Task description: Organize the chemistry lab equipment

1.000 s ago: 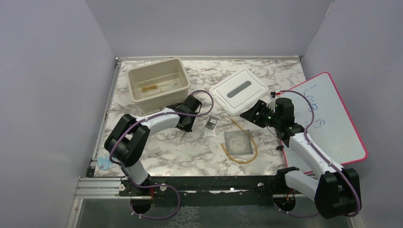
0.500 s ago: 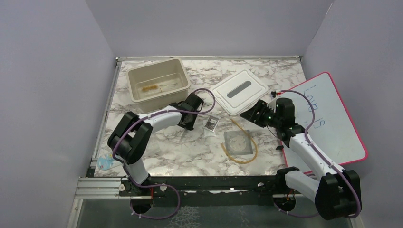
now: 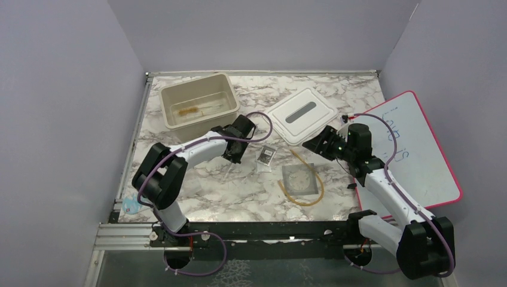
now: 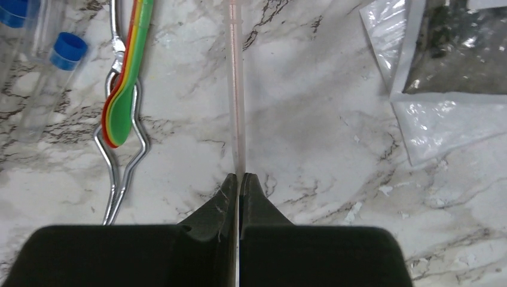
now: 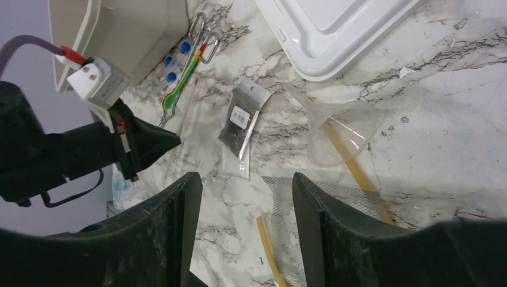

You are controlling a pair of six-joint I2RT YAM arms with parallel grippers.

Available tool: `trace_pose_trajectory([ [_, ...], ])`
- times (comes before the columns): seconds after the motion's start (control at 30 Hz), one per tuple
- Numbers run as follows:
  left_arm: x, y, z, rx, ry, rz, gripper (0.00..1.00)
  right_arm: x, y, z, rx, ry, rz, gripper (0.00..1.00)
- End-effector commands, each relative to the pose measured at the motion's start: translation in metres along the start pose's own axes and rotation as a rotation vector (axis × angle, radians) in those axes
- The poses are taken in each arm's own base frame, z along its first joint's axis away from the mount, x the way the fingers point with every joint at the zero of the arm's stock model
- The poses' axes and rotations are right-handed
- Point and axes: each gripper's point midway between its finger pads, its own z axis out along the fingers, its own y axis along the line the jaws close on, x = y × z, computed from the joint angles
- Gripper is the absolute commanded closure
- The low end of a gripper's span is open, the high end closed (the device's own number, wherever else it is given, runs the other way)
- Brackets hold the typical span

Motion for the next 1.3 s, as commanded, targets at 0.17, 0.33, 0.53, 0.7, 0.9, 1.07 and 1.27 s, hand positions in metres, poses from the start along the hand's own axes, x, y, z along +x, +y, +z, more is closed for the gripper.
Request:
trace_pose_trajectory([
  [0.17, -0.075, 0.022, -0.074, -0.066, -0.245, 0.184, 1.00, -0.012, 0.008, -0.007, 0.004, -0.041, -0.026, 0.39],
  [0.33, -0.127, 0.040, -0.116, -0.162, -0.378, 0.301, 1.00, -0.016, 0.011, -0.012, 0.007, -0.053, -0.037, 0.39],
  [0.53, -0.184, 0.089, -0.165, -0.246, -0.517, 0.352, 1.00, -0.019, 0.017, -0.014, -0.006, -0.059, -0.042, 0.39],
  [0.7, -0.185, 0.135, -0.171, -0.274, -0.524, 0.439, 1.00, -0.021, 0.018, -0.014, -0.006, -0.064, -0.039, 0.39],
  [0.9, -0.166, 0.216, -0.151, -0.367, -0.447, 0.414, 1.00, -0.027, 0.022, -0.011, -0.004, -0.045, -0.046, 0.39],
  [1.07, -0.162, 0.228, -0.122, -0.267, -0.459, 0.473, 1.00, -0.035, 0.028, -0.014, 0.005, -0.054, -0.060, 0.39],
  [1.27, -0.167, 0.238, -0.090, -0.250, -0.412, 0.568, 1.00, -0.035, 0.026, -0.012, 0.010, -0.061, -0.049, 0.38],
])
